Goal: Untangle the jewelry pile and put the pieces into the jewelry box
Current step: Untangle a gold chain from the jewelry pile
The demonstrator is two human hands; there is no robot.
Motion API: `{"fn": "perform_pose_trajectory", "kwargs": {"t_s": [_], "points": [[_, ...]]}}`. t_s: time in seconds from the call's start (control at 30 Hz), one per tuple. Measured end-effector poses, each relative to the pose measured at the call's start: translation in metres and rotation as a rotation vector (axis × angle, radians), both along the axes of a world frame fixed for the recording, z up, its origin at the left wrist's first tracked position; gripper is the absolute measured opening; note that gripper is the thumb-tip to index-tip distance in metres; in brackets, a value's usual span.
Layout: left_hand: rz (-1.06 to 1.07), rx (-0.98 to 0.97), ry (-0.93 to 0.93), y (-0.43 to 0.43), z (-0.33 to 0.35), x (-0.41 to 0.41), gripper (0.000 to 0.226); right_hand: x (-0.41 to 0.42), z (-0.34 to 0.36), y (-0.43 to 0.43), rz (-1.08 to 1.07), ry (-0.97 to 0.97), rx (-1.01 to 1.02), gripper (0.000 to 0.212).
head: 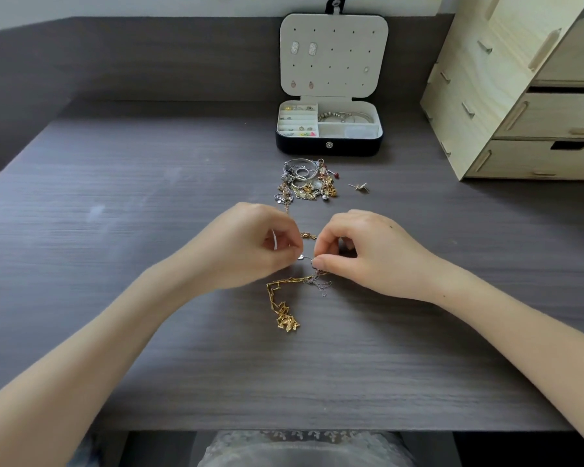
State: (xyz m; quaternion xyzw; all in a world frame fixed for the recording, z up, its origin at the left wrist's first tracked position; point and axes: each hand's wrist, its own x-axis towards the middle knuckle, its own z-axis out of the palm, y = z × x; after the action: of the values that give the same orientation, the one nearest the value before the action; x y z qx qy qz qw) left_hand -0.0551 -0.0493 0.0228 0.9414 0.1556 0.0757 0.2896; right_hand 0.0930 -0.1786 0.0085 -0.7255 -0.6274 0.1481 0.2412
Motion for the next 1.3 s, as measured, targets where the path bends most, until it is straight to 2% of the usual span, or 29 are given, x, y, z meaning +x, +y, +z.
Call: {"fn": "perform_pose_trajectory", "kwargs": {"t_s": [0.17, 0.33, 0.4, 0.5, 0.6, 0.73, 0.87, 0.97, 1.2, 1.3], "points": [[0.007, -0.083, 0.007, -0.006, -0.009, 0.000, 0.008, 0.003, 0.013, -0.017, 0.017, 0.209, 0.036, 0.016], [0.039, -0.083, 0.016, -0.009, -0.013, 0.001, 0.013, 0.005, 0.022, -0.048, 0.029, 0.315, 0.053, 0.006], [0.051, -0.073, 0.007, -0.011, -0.015, 0.001, 0.013, 0.006, 0.019, -0.057, 0.021, 0.335, 0.048, 0.014], [0.048, -0.058, -0.016, -0.015, -0.016, 0.001, 0.012, 0.010, 0.016, -0.068, 0.010, 0.331, 0.016, 0.022], [0.023, -0.054, -0.051, -0.018, -0.018, 0.003, 0.005, 0.016, 0.015, -0.076, 0.002, 0.318, -0.062, 0.010], [-0.010, -0.078, -0.081, -0.023, -0.019, 0.010, 0.009, 0.021, 0.015, -0.073, 0.021, 0.129, -0.118, 0.007], [-0.085, 0.011, 0.000, -0.030, -0.016, 0.020, 0.008, 0.013, 0.015, -0.059, 0.016, 0.007, -0.040, 0.013], [-0.097, 0.058, 0.045, -0.031, -0.014, 0.025, 0.009, 0.007, 0.012, -0.050, 0.042, -0.079, -0.058, 0.011], [-0.087, 0.214, 0.010, -0.028, -0.017, 0.039, 0.006, 0.007, 0.013, -0.053, -0.015, -0.077, -0.118, 0.010], [-0.080, 0.212, -0.028, -0.026, -0.020, 0.041, 0.005, 0.009, 0.013, -0.055, -0.099, 0.030, -0.110, 0.014]]}}
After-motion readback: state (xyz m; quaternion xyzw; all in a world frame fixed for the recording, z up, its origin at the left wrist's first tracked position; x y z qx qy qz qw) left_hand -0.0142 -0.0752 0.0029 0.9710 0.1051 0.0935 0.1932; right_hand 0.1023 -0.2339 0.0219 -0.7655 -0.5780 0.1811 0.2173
